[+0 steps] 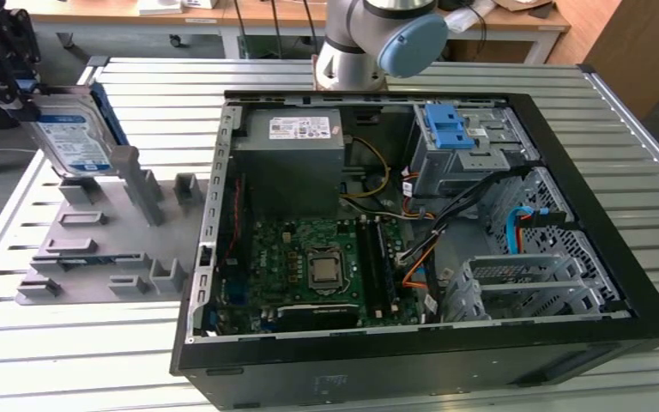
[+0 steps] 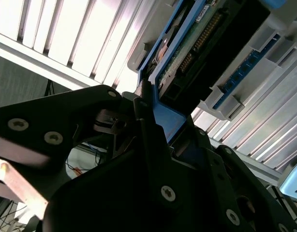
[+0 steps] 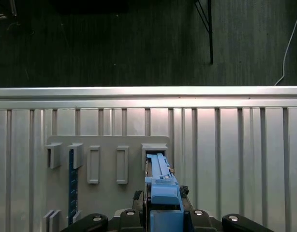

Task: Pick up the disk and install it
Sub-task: 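Pick up the disk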

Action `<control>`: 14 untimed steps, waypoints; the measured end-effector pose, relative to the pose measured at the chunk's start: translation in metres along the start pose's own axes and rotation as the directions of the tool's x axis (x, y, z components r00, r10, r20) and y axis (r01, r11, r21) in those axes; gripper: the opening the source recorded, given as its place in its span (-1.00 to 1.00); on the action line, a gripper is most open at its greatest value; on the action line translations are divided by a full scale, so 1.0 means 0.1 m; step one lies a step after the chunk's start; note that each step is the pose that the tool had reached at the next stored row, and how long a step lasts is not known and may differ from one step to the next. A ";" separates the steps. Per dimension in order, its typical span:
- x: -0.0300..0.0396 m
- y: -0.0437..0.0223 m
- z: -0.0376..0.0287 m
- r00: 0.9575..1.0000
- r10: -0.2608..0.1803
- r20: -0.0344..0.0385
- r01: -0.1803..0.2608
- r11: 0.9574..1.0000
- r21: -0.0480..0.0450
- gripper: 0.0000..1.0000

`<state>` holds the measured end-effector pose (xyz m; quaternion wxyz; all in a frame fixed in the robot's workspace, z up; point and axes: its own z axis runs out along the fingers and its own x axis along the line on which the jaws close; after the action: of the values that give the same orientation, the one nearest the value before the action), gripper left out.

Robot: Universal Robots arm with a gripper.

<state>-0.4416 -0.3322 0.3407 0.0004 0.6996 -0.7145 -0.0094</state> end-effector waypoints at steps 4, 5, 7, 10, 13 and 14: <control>-0.001 0.001 -0.036 1.000 0.000 0.000 0.000 1.000 0.000 -0.27; -0.001 0.001 -0.045 1.000 0.000 0.000 0.000 1.000 0.000 -0.27; -0.001 0.001 -0.064 1.000 0.000 0.000 0.000 1.000 0.000 -0.27; -0.001 0.001 -0.094 1.000 0.000 0.000 0.000 1.000 0.000 -0.27; -0.001 0.002 -0.124 1.000 0.000 0.000 0.000 1.000 0.000 -0.27; -0.002 0.002 -0.133 1.000 0.000 0.000 0.000 1.000 0.000 -0.27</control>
<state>-0.4416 -0.3322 0.3540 0.0003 0.6996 -0.7145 -0.0095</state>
